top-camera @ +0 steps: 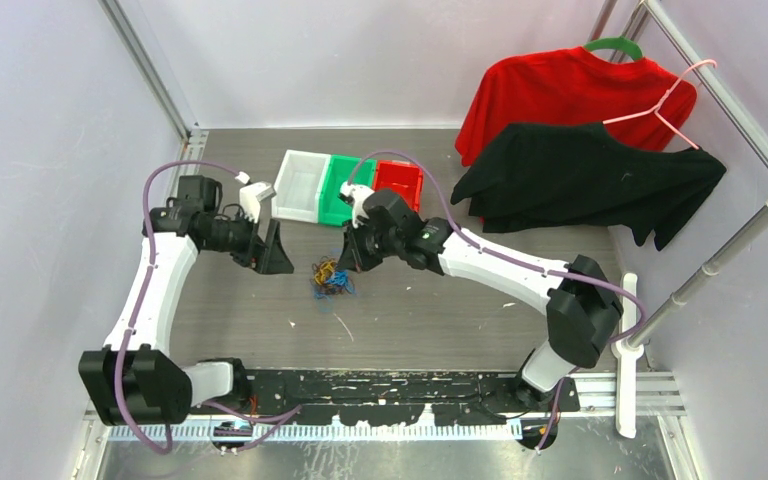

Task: Untangle the cables
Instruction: Untie the cable.

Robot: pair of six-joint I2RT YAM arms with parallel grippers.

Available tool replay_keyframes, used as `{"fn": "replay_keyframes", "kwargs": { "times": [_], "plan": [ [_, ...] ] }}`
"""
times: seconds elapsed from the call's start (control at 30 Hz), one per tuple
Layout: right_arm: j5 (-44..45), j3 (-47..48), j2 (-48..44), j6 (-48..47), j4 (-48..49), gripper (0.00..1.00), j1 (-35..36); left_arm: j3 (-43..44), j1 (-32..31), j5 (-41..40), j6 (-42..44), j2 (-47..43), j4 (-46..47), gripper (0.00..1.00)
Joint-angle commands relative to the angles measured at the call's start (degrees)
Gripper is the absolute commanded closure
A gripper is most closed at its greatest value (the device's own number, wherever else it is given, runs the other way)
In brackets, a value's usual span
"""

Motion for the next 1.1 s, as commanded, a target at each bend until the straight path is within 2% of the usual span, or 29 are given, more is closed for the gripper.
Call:
{"fn": "replay_keyframes", "kwargs": {
  "times": [0.0,0.27,0.6,0.7,0.93,1.07],
  "plan": [
    [-3.28,7.17,-0.4,-1.03,-1.27,0.99,0.39,3.66,-2.44,2.41,-0.87,-3.37,-0.65,0.21],
    [-8.79,14.56,-0.01,0.87,0.02,0.99,0.43,5.22,-4.03,4.53,-2.86,-6.98,-0.02,0.22],
    [-12.83,21.26,-2.31,6.42,2.97,0.99,0.33,0.53,-4.61,9.71,-9.1,-10.97,9.84,0.23],
    [-14.59,20.96,-2.58,8.86,5.41,0.99,0.32,0.73,-4.61,10.4,-10.54,-12.11,11.23,0.26],
    [-17.82,20.03,-3.01,13.72,11.2,0.99,-0.02,-1.65,-4.69,12.67,-16.3,-14.17,18.08,0.44],
    [-19.03,20.87,-3.19,15.81,12.84,0.99,-0.3,-1.66,-4.7,15.18,-18.98,-15.16,20.56,0.48]
  ]
}}
